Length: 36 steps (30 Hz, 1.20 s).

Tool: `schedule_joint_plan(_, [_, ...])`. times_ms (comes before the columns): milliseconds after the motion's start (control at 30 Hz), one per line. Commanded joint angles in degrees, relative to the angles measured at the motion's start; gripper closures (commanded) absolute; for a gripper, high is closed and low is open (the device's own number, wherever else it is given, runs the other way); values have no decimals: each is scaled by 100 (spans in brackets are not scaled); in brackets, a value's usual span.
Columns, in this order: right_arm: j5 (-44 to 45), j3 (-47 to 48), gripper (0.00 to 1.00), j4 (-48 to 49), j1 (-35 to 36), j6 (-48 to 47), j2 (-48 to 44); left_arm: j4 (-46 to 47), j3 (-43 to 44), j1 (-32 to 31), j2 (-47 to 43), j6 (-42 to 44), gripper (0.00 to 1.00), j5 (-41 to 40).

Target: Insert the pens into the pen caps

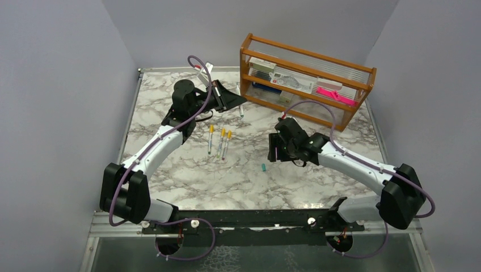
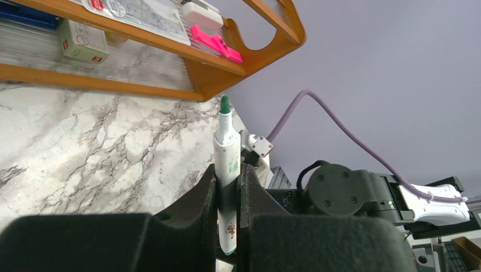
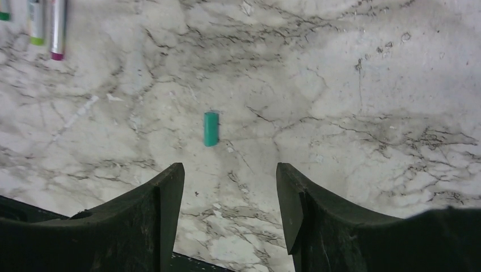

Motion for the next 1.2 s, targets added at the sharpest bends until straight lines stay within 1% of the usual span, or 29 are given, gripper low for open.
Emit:
schedule_joint_plan(0, [102, -93, 39, -5, 58, 101, 225, 77, -86, 3, -65, 187, 100, 57])
schedule_joint_plan(167, [-248, -72, 42, 427, 141, 154, 744, 31, -242, -2, -147, 225, 100, 21])
schedule_joint_plan(400, [-193, 196, 50, 463, 151, 75, 1294, -115, -387, 1, -250, 332, 100, -39])
schedule_joint_plan(733, [-251, 386, 49, 567, 188, -67, 1714, -198, -336, 3, -143, 410, 100, -70])
schedule_joint_plan(967, [-266, 428, 51, 590, 294, 65, 1980, -207, -360, 3, -116, 427, 100, -59])
schedule_joint_plan(1033, [-263, 400, 52, 593, 330, 142, 2021, -228, -386, 7, -115, 440, 100, -59])
schedule_joint_plan(1167, [-261, 338, 58, 608, 360, 225, 2085, -253, -426, 4, -136, 477, 100, -72])
